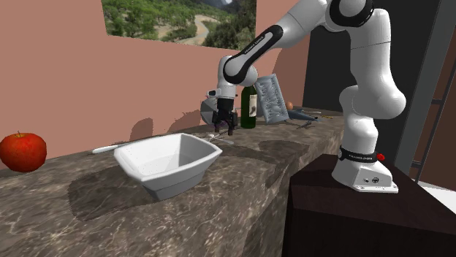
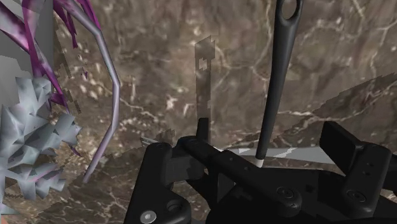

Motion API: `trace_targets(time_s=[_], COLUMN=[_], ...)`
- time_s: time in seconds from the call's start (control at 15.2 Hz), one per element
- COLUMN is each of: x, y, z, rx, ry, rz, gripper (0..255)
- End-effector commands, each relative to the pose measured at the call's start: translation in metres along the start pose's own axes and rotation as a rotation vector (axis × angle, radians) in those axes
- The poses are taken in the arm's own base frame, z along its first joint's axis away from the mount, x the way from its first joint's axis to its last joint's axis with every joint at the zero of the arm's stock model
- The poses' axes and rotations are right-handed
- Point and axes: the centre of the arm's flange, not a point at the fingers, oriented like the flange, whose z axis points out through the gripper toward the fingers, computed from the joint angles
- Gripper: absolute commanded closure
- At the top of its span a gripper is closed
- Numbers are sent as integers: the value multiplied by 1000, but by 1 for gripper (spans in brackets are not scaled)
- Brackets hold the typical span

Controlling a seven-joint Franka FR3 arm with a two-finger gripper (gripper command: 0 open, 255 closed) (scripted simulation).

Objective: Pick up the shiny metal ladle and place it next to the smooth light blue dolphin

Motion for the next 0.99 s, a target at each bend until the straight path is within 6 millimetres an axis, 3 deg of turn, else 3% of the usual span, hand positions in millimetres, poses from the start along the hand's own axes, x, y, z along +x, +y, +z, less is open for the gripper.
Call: trace_targets(time_s=[0.0, 0.13, 0.2, 0.79, 0.92], x=[0, 0, 0, 0, 2], y=[0, 0, 0, 0, -1], z=[0, 0, 0, 0, -10], rx=[0, 0, 0, 0, 0], ry=[0, 0, 0, 0, 0], rz=[0, 0, 0, 0, 0], gripper=[0, 0, 255, 255, 255])
